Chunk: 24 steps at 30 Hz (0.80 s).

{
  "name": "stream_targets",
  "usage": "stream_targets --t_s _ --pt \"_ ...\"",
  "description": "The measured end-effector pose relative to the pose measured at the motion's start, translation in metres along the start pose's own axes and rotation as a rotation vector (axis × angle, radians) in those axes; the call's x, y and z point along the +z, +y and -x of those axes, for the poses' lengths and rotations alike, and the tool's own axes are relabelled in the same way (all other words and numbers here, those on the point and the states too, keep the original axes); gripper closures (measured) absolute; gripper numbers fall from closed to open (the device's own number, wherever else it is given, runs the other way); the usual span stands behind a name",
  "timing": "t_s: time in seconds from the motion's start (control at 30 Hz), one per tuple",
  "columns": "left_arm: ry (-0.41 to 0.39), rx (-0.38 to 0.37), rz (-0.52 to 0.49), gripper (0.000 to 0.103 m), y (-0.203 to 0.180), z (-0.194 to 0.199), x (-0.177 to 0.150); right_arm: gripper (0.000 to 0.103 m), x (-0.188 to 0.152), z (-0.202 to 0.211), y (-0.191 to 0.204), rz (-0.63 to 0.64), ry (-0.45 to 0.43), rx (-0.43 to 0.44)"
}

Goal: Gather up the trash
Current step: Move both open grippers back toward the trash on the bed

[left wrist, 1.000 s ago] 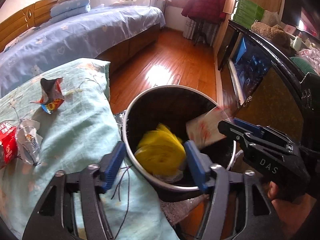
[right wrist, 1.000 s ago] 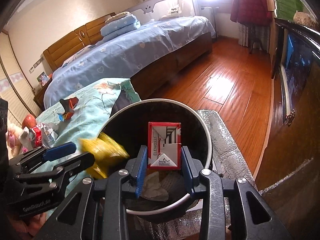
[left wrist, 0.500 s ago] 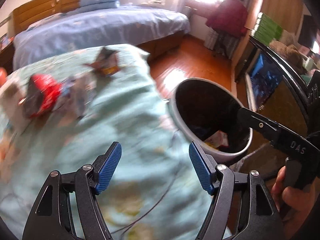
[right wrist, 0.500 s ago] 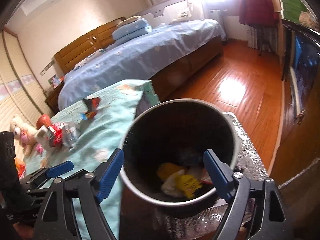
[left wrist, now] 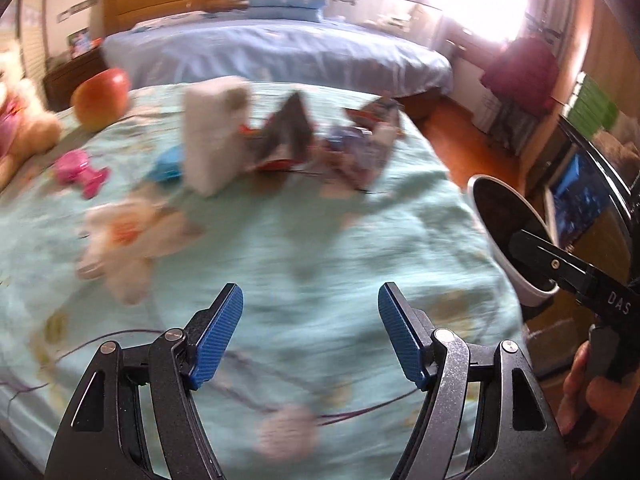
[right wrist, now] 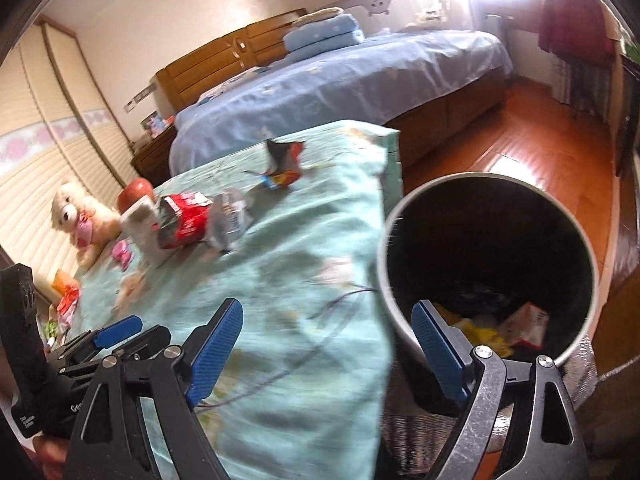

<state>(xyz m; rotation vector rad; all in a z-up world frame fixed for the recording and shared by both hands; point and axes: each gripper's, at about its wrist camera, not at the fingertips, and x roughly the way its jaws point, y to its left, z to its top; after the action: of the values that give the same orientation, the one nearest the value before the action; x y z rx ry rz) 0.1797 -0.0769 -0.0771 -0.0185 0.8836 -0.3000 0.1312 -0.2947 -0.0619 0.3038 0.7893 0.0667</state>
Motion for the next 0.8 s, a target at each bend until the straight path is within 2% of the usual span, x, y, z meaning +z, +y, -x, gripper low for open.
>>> stream_targets --t_s 0.37,0.8 --pt "-0.009 0.056 0.049 0.031 0.046 0.004 -0.003 0.015 0.003 -0.028 0.044 0.063 0.039 0.023" --pt "-0.008 0.099 0.036 0.031 0.07 -0.014 0.028 0.016 0.019 -0.056 0.067 0.083 0.061 0.026"
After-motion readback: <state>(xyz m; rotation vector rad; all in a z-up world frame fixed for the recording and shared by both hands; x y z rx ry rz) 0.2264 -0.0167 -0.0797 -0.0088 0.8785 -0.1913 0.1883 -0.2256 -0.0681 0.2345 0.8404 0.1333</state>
